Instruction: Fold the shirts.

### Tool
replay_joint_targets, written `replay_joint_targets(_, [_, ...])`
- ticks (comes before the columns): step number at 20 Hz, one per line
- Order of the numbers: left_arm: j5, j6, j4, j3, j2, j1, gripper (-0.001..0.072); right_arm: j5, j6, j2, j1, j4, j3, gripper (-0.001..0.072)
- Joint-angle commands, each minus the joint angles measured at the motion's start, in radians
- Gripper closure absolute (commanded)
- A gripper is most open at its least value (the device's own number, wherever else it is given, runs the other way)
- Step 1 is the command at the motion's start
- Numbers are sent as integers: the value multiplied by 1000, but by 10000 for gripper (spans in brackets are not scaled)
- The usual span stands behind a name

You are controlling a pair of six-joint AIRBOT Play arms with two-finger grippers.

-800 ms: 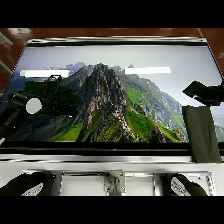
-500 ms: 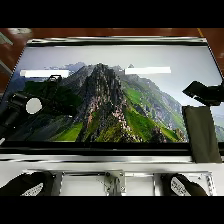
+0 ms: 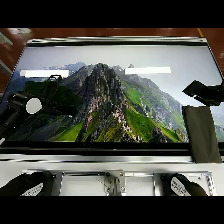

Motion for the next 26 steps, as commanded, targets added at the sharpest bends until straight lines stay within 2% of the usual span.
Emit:
replay_joint_targets(1, [47,0,0,0,-1,0,17,-11,5,0,0,26,1,15])
replay_joint_targets(7, [55,0,0,0,0,0,16,51,-1,0,1,50,1,15])
replay_joint_targets(12, [26,0,0,0,0,0,19,284,-66,-1,0,-28,1,15])
replay_joint_targets(13, [29,1,3,2,0,1,72,317,-68,0,0,-31,1,15])
replay_joint_targets(14, [58,45,37,8,-3,11,253,321,-72,0,1,-23,0,15])
replay_joint_targets(15, [82,89,88,27,-13,33,253,317,-81,-1,1,-2,0,15])
replay_joint_targets(17, [72,90,151,126,-84,141,161,304,-93,-1,1,20,0,15])
replay_joint_targets(18, [48,93,134,196,-144,218,155,297,-93,-1,1,18,0,15])
replay_joint_targets(19, [18,130,100,262,-211,289,106,290,-93,-1,1,17,0,15])
replay_joint_targets(20, [-41,171,60,336,-294,360,105,285,-93,-1,1,18,0,15])
replay_joint_targets(22, [-188,184,24,478,-460,466,-4,275,-95,-1,1,18,0,15])
replay_joint_targets(24, [-327,185,21,595,-600,536,-4,268,-100,-1,1,18,0,16])
replay_joint_targets(26, [-375,184,21,650,-687,570,-5,267,-113,-1,1,16,0,15])
